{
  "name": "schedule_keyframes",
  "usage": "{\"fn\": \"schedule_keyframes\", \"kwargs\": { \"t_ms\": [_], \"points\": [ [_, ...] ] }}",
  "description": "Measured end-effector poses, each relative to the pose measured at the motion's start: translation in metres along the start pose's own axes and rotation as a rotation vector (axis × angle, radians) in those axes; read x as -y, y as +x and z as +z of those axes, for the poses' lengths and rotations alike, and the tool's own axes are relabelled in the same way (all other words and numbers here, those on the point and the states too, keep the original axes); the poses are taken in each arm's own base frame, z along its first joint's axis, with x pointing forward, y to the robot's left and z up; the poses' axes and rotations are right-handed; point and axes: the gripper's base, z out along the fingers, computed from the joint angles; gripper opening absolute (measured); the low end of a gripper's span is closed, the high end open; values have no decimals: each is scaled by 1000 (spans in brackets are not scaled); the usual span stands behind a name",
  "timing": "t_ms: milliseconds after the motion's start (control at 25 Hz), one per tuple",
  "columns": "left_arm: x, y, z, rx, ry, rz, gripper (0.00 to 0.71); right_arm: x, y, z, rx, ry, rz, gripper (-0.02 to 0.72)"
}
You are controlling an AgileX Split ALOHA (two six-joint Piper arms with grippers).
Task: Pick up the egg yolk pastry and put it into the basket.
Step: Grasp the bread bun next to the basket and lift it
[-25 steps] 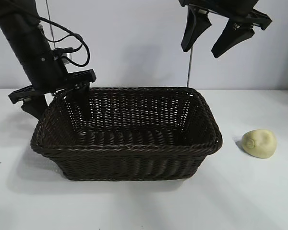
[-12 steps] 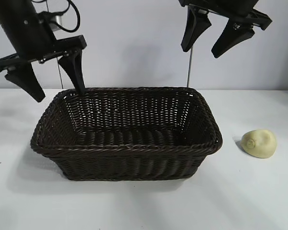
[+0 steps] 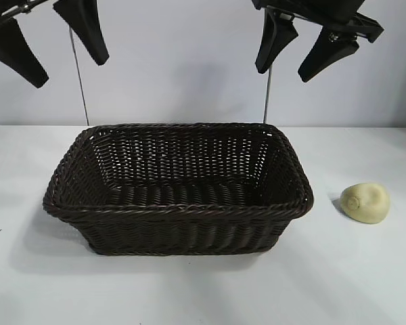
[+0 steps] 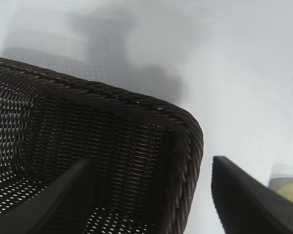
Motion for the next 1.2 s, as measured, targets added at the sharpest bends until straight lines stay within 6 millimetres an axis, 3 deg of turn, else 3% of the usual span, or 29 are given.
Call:
{"fn": "schedule_keyframes", "kwargs": {
  "t_ms": [280,560,840,1200],
  "points": [
    [0,26,14,55,113,-57,596,0,0,0,0,0,0,495],
    [2,24,15,106,148,-63,596,0,0,0,-3,0,0,495],
    [-2,20,29,80,152,-87,596,0,0,0,-3,0,0,495],
    [-2,19,29,88,157,-92,596,0,2,0,-26,-3,0,495]
  ]
}}
